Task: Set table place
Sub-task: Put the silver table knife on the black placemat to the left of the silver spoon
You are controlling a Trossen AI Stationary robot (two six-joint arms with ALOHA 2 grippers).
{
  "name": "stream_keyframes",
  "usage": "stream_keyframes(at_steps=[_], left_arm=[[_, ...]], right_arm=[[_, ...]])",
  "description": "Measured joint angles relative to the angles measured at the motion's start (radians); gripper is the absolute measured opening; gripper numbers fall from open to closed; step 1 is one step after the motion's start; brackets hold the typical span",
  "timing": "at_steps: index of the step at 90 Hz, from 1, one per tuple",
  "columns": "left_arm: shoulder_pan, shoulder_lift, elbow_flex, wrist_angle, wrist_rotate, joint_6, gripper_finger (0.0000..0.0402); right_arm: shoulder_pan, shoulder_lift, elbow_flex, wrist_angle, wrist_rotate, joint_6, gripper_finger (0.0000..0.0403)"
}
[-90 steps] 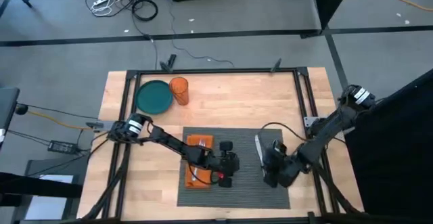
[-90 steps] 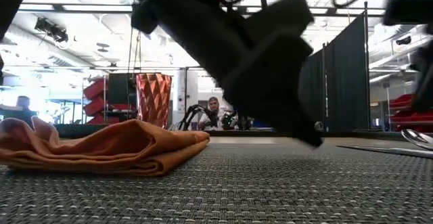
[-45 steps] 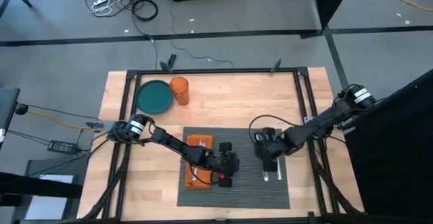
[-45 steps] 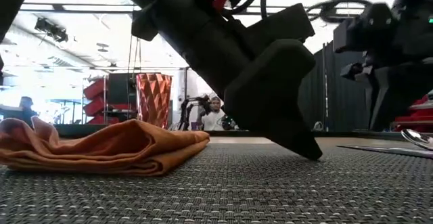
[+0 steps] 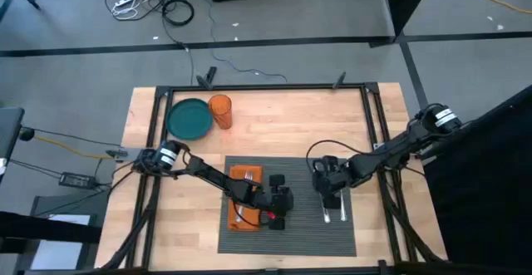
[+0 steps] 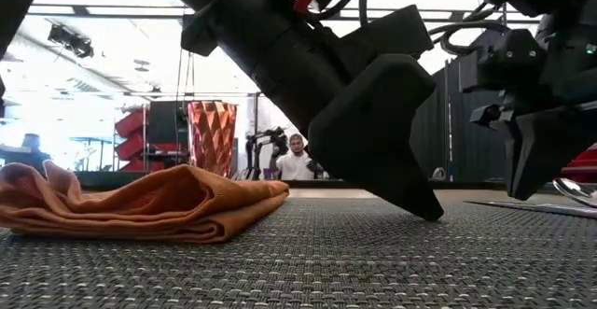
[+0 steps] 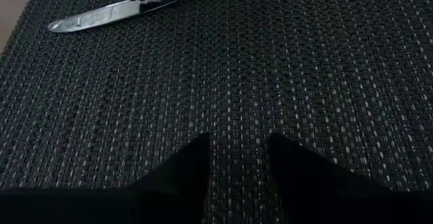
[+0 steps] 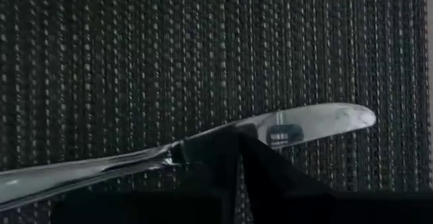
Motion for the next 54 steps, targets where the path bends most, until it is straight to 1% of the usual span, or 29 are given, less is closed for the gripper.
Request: stream_keyframes(at_steps=[13,28,54], left_arm=[[0.0,0.0,0.0,0.0,0.0,0.0,0.0136],[0.0,0.0,0.0,-0.001,-0.001,0.0,0.0136],[0.0,0.001,0.0,-0.001,-0.002,0.0,0.0136]], right_arm=[[0.0,0.0,-0.006,0.001,-0.003,-0.002,0.0],[0.0,-0.001,-0.038,0.007,-0.002,0.037,0.0],[0.014,-0.017,-0.04,-0.058,-0.007,0.089,0.0]])
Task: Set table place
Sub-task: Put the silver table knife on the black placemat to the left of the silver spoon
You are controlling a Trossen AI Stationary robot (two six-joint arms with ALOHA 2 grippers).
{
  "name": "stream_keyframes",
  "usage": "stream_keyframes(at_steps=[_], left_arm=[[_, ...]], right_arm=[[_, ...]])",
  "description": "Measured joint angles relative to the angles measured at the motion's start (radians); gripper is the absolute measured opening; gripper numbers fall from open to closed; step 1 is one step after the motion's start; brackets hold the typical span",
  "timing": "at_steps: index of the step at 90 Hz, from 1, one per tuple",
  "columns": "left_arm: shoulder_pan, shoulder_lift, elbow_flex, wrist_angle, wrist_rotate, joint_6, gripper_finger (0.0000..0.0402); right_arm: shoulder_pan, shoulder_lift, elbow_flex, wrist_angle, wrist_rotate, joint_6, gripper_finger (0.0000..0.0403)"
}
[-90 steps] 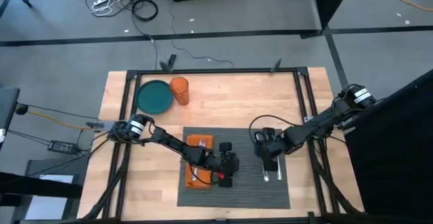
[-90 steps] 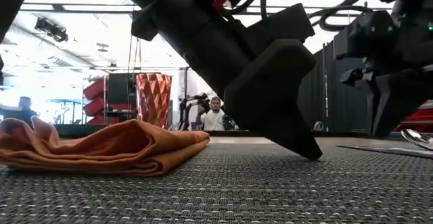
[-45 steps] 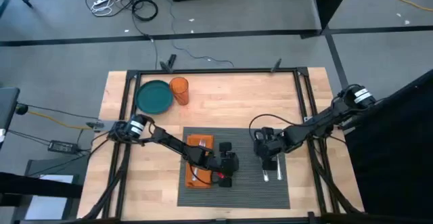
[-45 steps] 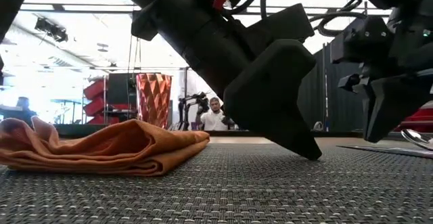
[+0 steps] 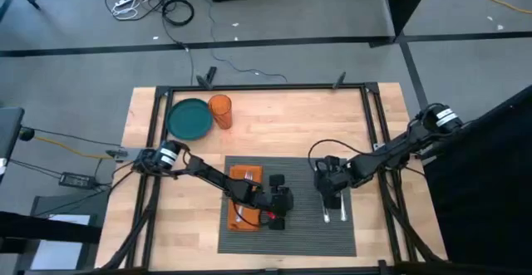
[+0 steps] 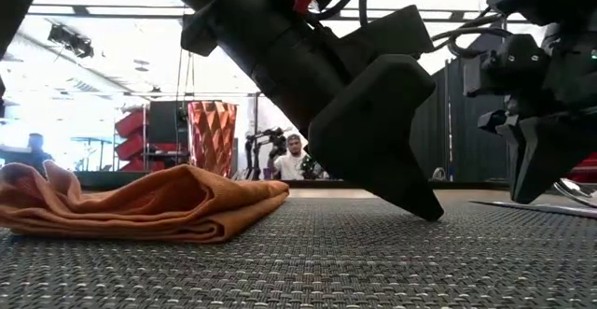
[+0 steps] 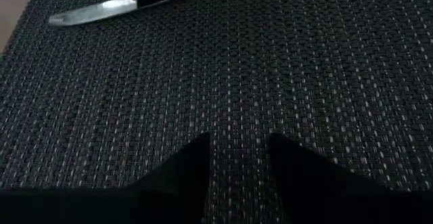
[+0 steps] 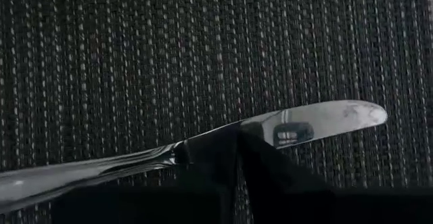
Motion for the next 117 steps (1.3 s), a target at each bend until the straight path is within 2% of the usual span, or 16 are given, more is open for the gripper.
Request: stream_keyframes(at_steps=[19,52,72,86,103,117], left_arm=[[0.0,0.0,0.0,0.0,0.0,0.0,0.0136],[0.0,0.0,0.0,0.0,0.0,0.0,0.0136],[0.0,0.0,0.0,0.0,0.0,0.0,0.0136],[0.0,0.0,0.0,0.0,0.0,0.0,0.0136],[0.0,0.0,0.0,0.0,0.001,0.0,0.0136],[0.0,0.0,0.0,0.0,0.001,-0.003,0.0136]], right_arm=[[0.012,-0.048,-0.002,-0.096,-0.011,0.057,0.0],[0.016,-0.073,0.025,-0.127,-0.013,0.126,0.0],[0.121,-0.097,0.05,-0.094,-0.079,0.154,0.0],[0.203,-0.051,0.045,-0.073,-0.023,0.205,0.0],[0.227,0.037,0.048,-0.007,-0.017,0.213,0.0],[0.227,0.049,0.049,0.001,-0.01,0.225,0.0]])
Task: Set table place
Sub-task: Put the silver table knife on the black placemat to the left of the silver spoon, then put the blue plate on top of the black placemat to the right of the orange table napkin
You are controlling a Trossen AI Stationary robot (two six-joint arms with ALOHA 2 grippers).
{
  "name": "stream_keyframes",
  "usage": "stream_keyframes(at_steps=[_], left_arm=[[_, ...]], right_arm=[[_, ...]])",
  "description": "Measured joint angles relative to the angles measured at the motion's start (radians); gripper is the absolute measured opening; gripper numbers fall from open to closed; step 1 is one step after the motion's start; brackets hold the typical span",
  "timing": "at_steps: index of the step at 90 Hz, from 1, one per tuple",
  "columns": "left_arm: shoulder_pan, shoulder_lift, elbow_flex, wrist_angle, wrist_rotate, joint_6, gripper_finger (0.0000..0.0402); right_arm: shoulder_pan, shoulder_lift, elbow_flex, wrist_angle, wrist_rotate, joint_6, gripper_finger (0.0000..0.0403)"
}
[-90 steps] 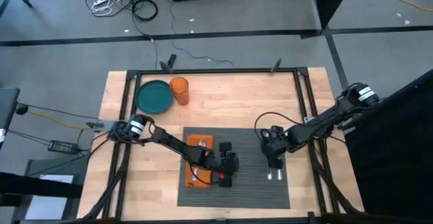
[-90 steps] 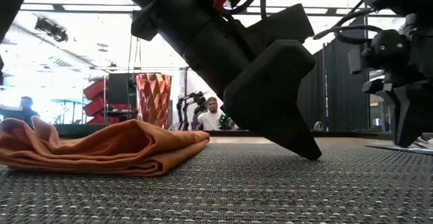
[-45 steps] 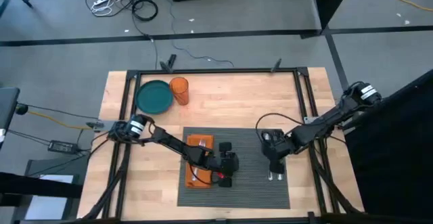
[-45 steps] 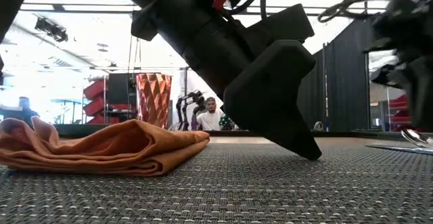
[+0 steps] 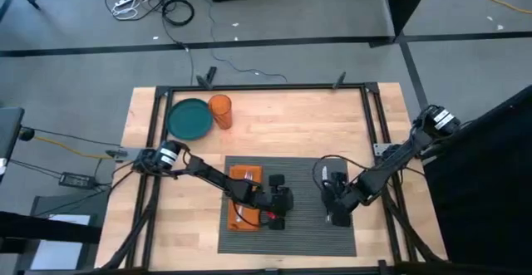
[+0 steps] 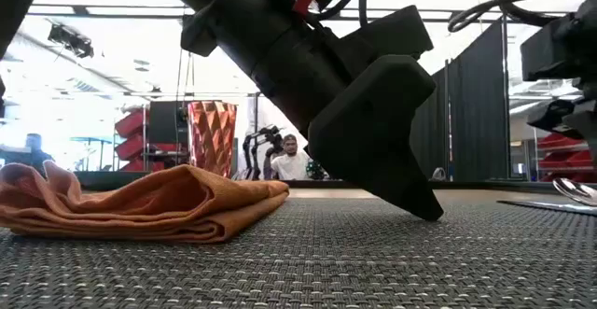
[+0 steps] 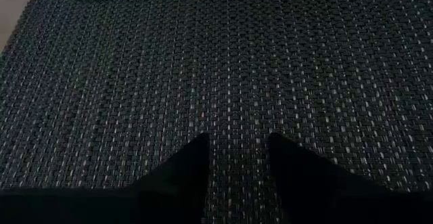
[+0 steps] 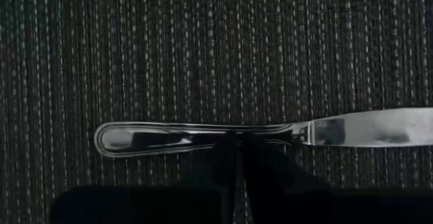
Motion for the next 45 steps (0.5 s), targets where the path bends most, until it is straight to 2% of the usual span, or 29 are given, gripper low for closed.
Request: stream_keyframes(at_steps=[29,45], left_arm=[[0.0,-0.002,0.003,-0.005,0.0,-0.001,0.0136],[-0.005,-0.05,0.072,-0.128,-0.003,0.004,0.0136]], right_arm=[[-0.005,-0.017,0.006,-0.037,-0.021,0.032,0.0],[-0.005,-0.108,0.044,-0.108,-0.014,0.032,0.0]])
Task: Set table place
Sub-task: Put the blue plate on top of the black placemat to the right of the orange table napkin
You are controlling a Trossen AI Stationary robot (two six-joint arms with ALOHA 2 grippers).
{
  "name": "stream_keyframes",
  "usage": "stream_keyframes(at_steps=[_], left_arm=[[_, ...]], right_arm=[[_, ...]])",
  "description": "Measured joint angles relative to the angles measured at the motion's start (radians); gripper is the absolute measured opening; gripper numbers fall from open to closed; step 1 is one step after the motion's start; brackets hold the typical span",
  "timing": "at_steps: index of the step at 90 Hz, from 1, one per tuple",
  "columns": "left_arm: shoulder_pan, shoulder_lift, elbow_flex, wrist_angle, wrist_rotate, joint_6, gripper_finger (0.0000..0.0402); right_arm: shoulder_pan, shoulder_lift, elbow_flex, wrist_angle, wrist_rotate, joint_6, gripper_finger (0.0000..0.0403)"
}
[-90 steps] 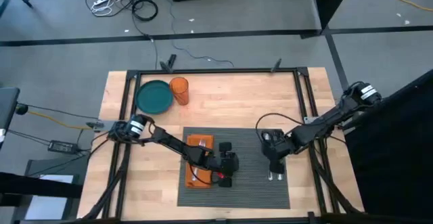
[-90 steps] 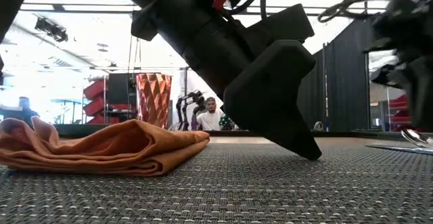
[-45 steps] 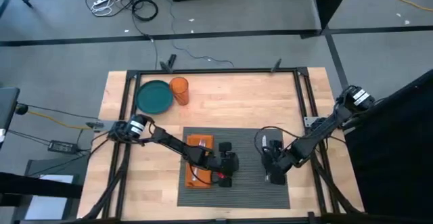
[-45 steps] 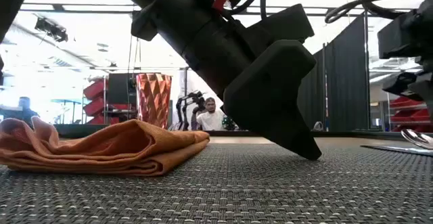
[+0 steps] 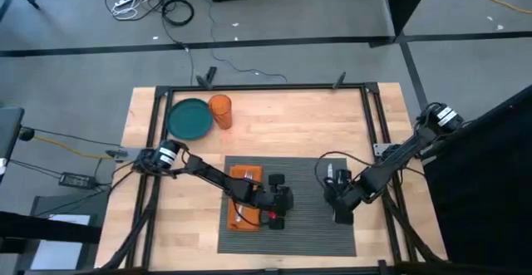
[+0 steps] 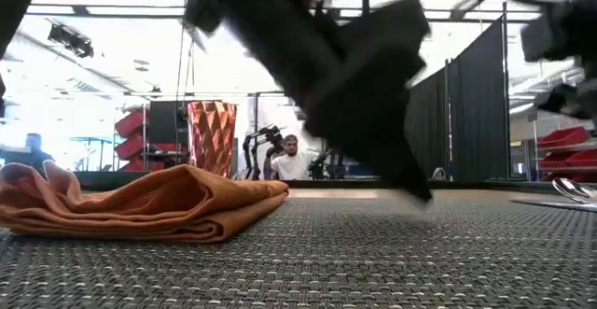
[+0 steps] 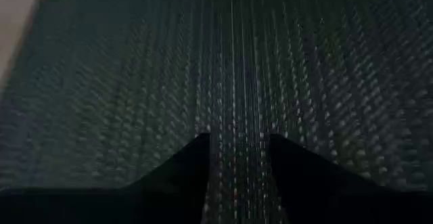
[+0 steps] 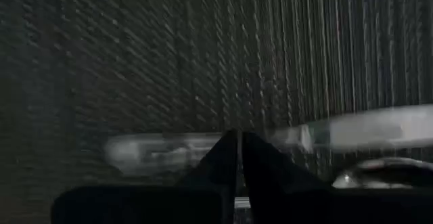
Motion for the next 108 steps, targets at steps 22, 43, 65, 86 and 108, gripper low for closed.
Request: stream_keyframes(at_steps=[22,43,65,86,108], left_arm=[[-0.009,-0.156,0.125,-0.476,-0.098,-0.028,0.0136],[0.0,-0.341,0.068,-0.877,-0.14,-0.231,0.014],[0.044,-0.573,-0.19,-1.072,-0.209,-0.571,0.0169],[0.236,-0.686,-0.454,-1.086,-0.104,-0.63,0.0203],[0.437,-0.68,-0.542,-1.026,-0.096,-0.406,0.0203]], right_arm=[[0.0,-0.067,-0.002,-0.002,0.066,0.052,0.0006],[0.003,-0.051,-0.002,0.04,0.176,0.038,0.0068],[0.003,-0.039,-0.002,0.077,0.258,-0.004,0.0146],[0.002,-0.039,-0.002,0.12,0.304,-0.073,0.0178],[0.001,-0.039,-0.014,0.152,0.314,-0.098,0.018]])
